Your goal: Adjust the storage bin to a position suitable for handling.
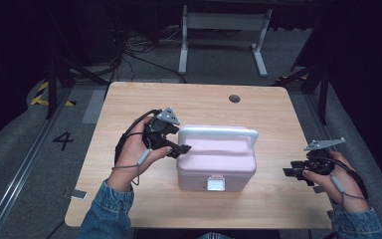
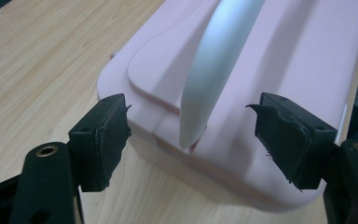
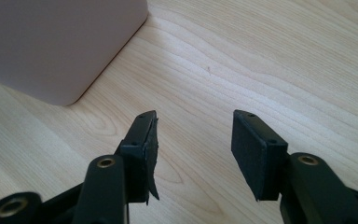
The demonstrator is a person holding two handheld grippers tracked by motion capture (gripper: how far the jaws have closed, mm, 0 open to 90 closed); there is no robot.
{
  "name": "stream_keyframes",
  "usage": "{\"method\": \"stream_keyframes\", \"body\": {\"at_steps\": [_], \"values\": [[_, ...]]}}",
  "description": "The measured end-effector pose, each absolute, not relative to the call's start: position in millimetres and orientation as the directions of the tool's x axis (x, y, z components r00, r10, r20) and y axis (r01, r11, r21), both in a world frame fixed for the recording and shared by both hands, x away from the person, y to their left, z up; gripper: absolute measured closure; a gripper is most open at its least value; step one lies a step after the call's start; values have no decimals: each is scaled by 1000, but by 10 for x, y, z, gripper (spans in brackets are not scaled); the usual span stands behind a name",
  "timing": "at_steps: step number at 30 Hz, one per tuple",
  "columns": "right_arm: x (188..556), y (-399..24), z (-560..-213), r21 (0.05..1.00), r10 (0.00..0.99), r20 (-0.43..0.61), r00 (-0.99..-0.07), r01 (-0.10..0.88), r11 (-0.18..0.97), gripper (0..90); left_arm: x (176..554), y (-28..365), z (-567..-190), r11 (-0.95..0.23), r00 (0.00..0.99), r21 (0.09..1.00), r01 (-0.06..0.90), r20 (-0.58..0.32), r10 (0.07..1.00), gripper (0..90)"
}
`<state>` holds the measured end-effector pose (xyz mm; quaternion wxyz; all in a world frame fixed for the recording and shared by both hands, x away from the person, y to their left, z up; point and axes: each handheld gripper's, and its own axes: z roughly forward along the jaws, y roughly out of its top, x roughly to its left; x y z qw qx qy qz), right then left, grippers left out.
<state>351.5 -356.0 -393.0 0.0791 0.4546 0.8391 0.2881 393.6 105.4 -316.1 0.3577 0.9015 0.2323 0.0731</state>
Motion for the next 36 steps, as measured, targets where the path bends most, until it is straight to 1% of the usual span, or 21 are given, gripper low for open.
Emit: {"method": "stream_keyframes", "body": {"at_steps": [3,6,8,10,15,18,20,22,32,36], "values": [[3526,-3547,-3945,554,804,132,-579,716,425,518,3970,982,-3196,-625,881,696,355,-26,472,282],[3518,-3539,-3942,556,795,152,-587,716,422,519,3985,932,-3212,-618,878,705,349,-15,478,349],[3513,-3541,-3931,562,793,153,-590,712,421,521,3986,893,-3213,-613,879,711,344,-13,477,416],[3512,-3544,-3929,564,793,153,-589,711,420,521,3983,853,-3217,-596,877,725,344,-22,480,448],[3516,-3537,-3951,557,793,148,-591,712,427,520,3964,776,-3236,-591,866,733,338,4,501,512],[3517,-3525,-3950,558,790,150,-595,710,429,520,3935,781,-3234,-576,854,736,355,-4,520,576],[3517,-3518,-3946,557,789,149,-596,710,431,519,3913,802,-3220,-554,846,755,351,-3,533,644],[3516,-3514,-3950,556,789,151,-596,711,430,519,3904,824,-3198,-531,844,771,352,-17,536,684],[3513,-3499,-3972,553,780,161,-604,710,436,519,3891,846,-3183,-511,831,780,363,-23,555,768],[3510,-3505,-3976,557,781,161,-604,709,433,520,3898,851,-3171,-498,832,794,348,-16,555,776]]}}
